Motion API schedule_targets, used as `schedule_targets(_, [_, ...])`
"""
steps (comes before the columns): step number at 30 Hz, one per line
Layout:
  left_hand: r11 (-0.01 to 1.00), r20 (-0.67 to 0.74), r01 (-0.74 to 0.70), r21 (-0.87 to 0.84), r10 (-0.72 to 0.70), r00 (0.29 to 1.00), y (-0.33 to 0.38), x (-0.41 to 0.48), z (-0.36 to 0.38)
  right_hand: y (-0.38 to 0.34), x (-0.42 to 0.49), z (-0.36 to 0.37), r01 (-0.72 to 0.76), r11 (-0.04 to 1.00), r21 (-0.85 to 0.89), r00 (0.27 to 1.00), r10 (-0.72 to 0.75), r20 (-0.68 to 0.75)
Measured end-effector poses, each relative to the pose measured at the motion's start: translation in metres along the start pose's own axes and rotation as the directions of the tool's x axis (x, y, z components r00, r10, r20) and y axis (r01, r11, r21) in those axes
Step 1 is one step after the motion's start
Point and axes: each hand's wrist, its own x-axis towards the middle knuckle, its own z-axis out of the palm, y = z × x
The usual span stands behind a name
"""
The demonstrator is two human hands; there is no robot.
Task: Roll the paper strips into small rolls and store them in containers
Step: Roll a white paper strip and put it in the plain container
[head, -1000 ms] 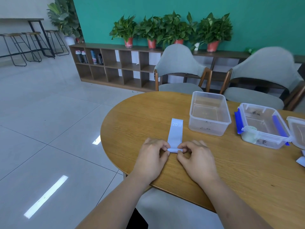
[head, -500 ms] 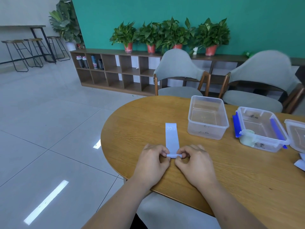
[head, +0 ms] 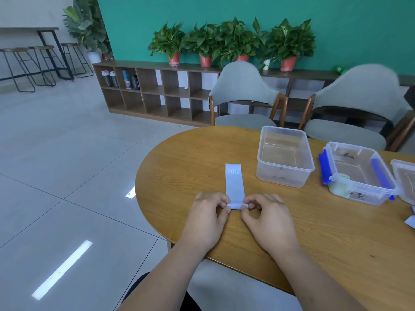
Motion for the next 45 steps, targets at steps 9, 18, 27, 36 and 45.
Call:
schedule_targets(9, [0.999, -0.002, 0.023, -0.024, -0.023, 1.0, 0.0002, 0.0008, -0.0013, 0.0047, 0.0005, 0.0018, -0.017, 1.0, 0.001, 1.0, 0.017, 0.018])
schedule_targets(18, [1.0, 0.0, -0.008, 0.024, 0.008, 1.0, 0.0029, -0.0017, -0.0028, 0.0033, 0.0004, 0.0004, -0.029, 0.999, 0.026, 0.999, 0.029, 0.021])
schedule_targets(27, [1.0, 0.0, 0.023, -0.011, -0.023, 1.0, 0.0043, -0.002, -0.0049, 0.0026, 0.0002, -0.0003, -0.045, 0.999, 0.029, 0.998, 0.044, 0.044])
schedule_targets(36, [0.999, 0.021, 0.024, 0.023, -0.024, 0.999, 0.0028, -0.001, -0.0036, 0.0027, 0.0012, -0.0007, -0.042, 0.998, 0.036, 0.999, 0.041, 0.03])
schedule_targets(45, [0.999, 0.013, 0.039, 0.017, -0.039, 0.999, 0.0027, -0.0012, -0.0033, 0.0017, -0.0001, -0.0008, -0.038, 0.999, 0.024, 0.999, 0.036, 0.041])
